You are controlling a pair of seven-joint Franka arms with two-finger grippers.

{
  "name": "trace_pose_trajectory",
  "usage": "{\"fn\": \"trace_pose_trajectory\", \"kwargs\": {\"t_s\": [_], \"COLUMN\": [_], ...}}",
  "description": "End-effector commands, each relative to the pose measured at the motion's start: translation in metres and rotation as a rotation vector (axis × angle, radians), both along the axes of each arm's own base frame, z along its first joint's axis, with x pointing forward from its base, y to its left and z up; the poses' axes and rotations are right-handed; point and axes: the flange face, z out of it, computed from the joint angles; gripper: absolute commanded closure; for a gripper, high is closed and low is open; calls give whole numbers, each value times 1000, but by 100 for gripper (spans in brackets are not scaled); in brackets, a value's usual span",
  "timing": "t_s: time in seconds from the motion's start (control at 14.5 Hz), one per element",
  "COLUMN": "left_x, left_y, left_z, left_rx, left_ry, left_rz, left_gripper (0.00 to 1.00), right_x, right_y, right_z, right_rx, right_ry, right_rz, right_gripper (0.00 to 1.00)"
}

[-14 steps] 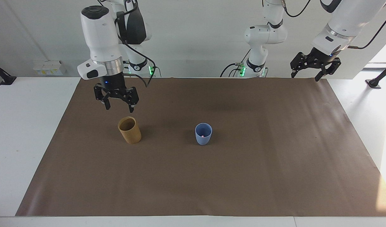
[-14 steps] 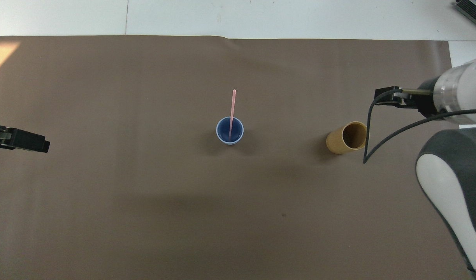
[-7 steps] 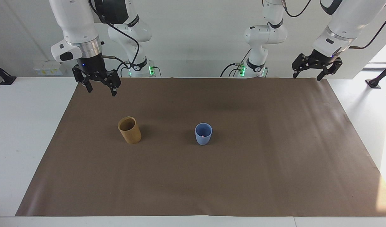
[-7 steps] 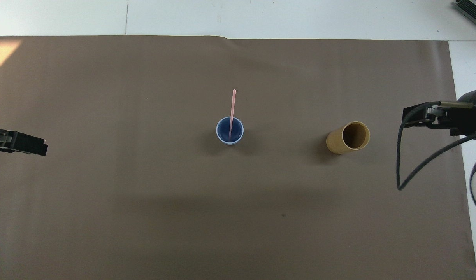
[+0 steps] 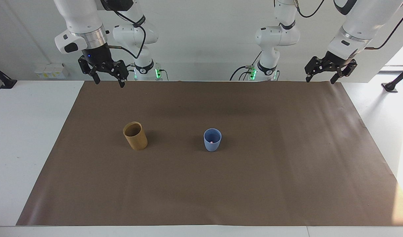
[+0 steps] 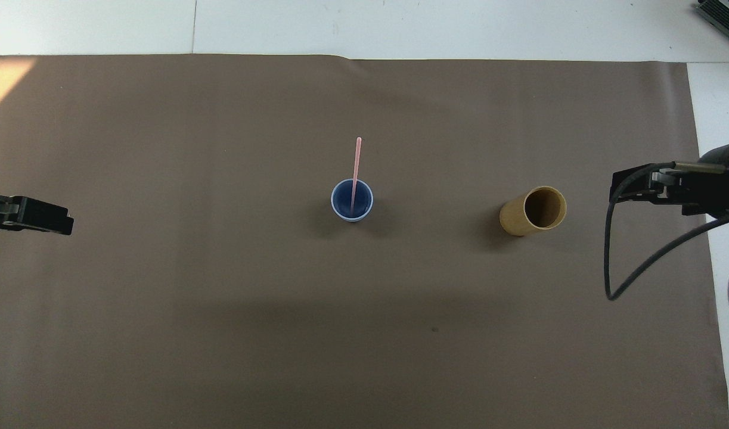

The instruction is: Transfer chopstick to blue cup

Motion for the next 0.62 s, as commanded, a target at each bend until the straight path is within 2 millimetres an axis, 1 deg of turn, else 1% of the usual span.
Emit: {"fn": "trace_pose_trajectory", "kwargs": {"t_s": [0.0,0.21,0.35,0.42,0.55], "left_x": [-8,-7,-7,-7,-7], "left_y": [4,-4,-3,1,1], "left_z": [0,3,3,3,3], "left_rx": [-8,-7,-7,-7,-7], "left_ry": [-17,-16,-16,-14,-14], "left_rz": [18,1,2,16,14], "left_gripper": [0,0,0,0,0], "right_x": [-2,-2,-3,-3,-3], "right_y": [-3,-3,-3,-2,-2], "right_z": [-1,-2,-2,-2,-2], "right_rx": [23,24,26,27,27], "right_ry": [-9,-7,-5,-5,-5], "right_rz": [34,34,34,35,37], "right_gripper": [0,0,0,0,0]}}
